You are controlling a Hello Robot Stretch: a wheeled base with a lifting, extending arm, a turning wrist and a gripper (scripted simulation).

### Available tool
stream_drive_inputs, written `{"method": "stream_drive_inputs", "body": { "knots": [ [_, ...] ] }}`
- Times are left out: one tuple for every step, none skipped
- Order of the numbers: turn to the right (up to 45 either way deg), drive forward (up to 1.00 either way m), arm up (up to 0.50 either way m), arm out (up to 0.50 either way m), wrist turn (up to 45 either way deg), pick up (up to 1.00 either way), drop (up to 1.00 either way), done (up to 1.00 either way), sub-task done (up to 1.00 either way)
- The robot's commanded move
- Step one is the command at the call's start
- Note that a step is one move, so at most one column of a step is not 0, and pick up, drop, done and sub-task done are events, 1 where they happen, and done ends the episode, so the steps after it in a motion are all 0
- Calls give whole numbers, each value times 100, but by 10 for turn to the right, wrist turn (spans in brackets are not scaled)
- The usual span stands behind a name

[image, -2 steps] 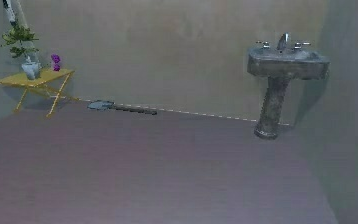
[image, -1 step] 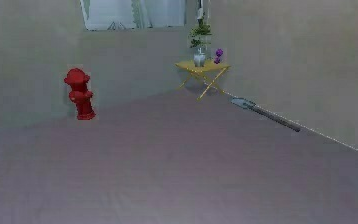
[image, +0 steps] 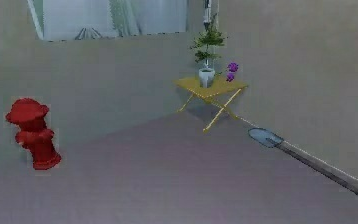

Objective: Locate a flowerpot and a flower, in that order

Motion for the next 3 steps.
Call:
{"method": "stream_drive_inputs", "body": {
  "knots": [
    [0, 100, 0, 0, 0, 0, 0, 0, 0],
    [-60, 0, 0, 0, 0, 0, 0, 0, 0],
    [0, 60, 0, 0, 0, 0, 0, 0, 0]
  ]
}}
